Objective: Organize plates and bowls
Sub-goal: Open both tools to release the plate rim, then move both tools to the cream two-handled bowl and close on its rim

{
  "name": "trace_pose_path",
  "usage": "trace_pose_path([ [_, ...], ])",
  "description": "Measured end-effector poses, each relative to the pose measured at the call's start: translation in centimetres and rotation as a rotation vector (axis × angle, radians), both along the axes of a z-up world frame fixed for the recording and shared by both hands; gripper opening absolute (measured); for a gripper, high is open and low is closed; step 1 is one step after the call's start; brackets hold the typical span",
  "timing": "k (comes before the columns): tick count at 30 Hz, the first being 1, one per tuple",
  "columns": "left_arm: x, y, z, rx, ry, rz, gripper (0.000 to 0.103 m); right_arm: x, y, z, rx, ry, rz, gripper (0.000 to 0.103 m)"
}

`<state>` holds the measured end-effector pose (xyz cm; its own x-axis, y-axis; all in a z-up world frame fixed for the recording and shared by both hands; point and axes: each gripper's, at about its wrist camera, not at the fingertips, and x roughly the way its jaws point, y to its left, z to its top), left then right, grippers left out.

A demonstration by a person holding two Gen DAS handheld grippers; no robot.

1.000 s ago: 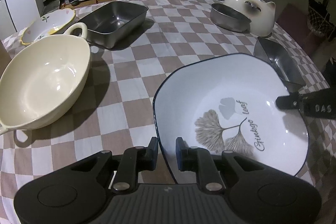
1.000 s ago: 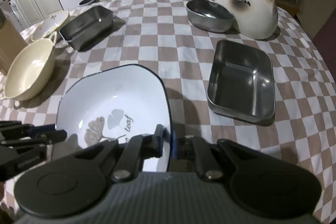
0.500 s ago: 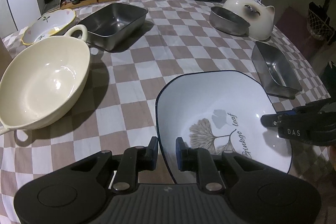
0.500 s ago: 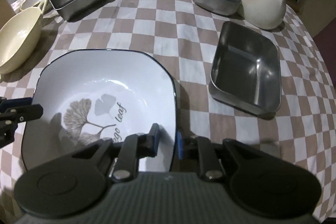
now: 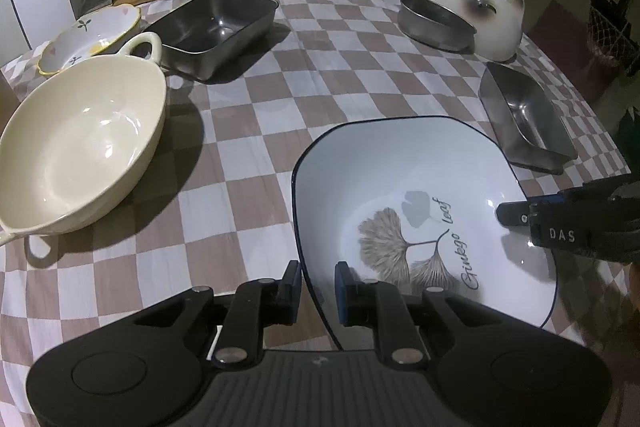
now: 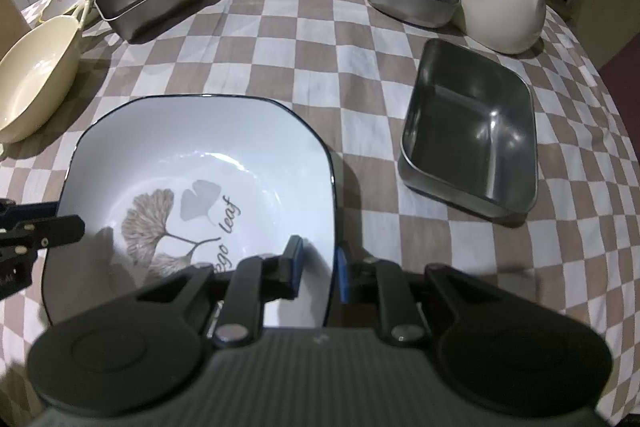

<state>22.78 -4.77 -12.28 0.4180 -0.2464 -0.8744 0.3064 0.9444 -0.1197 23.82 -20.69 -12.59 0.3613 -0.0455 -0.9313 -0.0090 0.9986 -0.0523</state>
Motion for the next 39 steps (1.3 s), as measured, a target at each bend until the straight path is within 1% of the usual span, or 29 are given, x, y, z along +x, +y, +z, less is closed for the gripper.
trace_pose_path([
  [7, -0.1, 0.0, 0.0, 0.001, 0.009, 0.008, 0.02, 0.0, -0.2, 0.0, 0.014, -0.004, 0.003, 0.022],
  [9, -0.1, 0.0, -0.1, 0.004, 0.016, 0.011, 0.023, -0.1, -0.3, 0.0, 0.023, -0.006, 0.003, 0.023],
  [11, 0.0, 0.0, -0.2, 0.004, 0.021, 0.017, 0.033, -0.1, -0.4, -0.1, 0.035, -0.004, 0.003, 0.024],
  [12, 0.0, 0.0, -0.2, 0.003, 0.022, 0.019, 0.036, -0.2, -0.4, -0.2, 0.041, -0.001, 0.002, 0.024],
  [14, -0.1, -0.1, -0.2, 0.003, 0.02, 0.019, 0.045, -0.2, -0.4, -0.2, 0.051, 0.005, 0.007, 0.027],
  [15, -0.1, -0.1, -0.1, 0.002, 0.02, 0.019, 0.048, -0.3, -0.4, -0.2, 0.057, 0.011, 0.008, 0.028],
  [17, -0.2, -0.2, -0.1, 0.003, 0.019, 0.019, 0.06, -0.3, -0.4, -0.2, 0.058, 0.021, 0.011, 0.036],
  [18, -0.2, -0.3, -0.1, 0.004, 0.018, 0.02, 0.062, -0.4, -0.3, -0.2, 0.054, 0.023, 0.012, 0.038],
  [20, -0.3, -0.4, 0.0, 0.008, 0.016, 0.021, 0.073, -0.5, -0.4, -0.2, 0.049, 0.022, 0.013, 0.046],
  [21, -0.3, -0.4, 0.0, 0.01, 0.015, 0.022, 0.076, -0.6, -0.4, -0.1, 0.049, 0.021, 0.011, 0.047],
  [23, -0.4, -0.3, 0.1, 0.014, 0.013, 0.032, 0.084, -0.7, -0.6, 0.1, 0.054, 0.013, 0.008, 0.055],
  [24, -0.3, -0.2, 0.1, 0.017, 0.013, 0.04, 0.087, -0.8, -0.8, 0.2, 0.058, 0.005, 0.006, 0.057],
  [26, -0.3, 0.0, 0.2, 0.019, 0.013, 0.058, 0.099, -1.1, -1.2, 0.6, 0.065, -0.017, -0.004, 0.068],
  [27, -0.3, 0.2, 0.3, 0.02, 0.012, 0.069, 0.101, -1.2, -1.4, 0.8, 0.068, -0.028, -0.011, 0.071],
  [29, -0.3, 0.6, 0.4, 0.018, 0.012, 0.084, 0.103, -1.3, -1.9, 1.2, 0.079, -0.049, -0.028, 0.085],
  [31, -0.2, 1.0, 0.6, 0.01, 0.015, 0.098, 0.103, -1.3, -2.2, 1.5, 0.089, -0.054, -0.041, 0.093],
  [34, -0.2, 1.6, 0.8, -0.003, 0.016, 0.12, 0.103, -1.5, -2.3, 1.8, 0.101, -0.069, -0.034, 0.103],
  [37, -0.2, 2.0, 1.3, 0.013, 0.01, 0.121, 0.103, -1.6, -2.2, 2.1, 0.118, -0.092, -0.027, 0.103],
  [39, -0.3, 2.4, 1.7, 0.004, 0.0, 0.132, 0.103, -1.6, -2.1, 2.5, 0.125, -0.107, -0.025, 0.103],
])
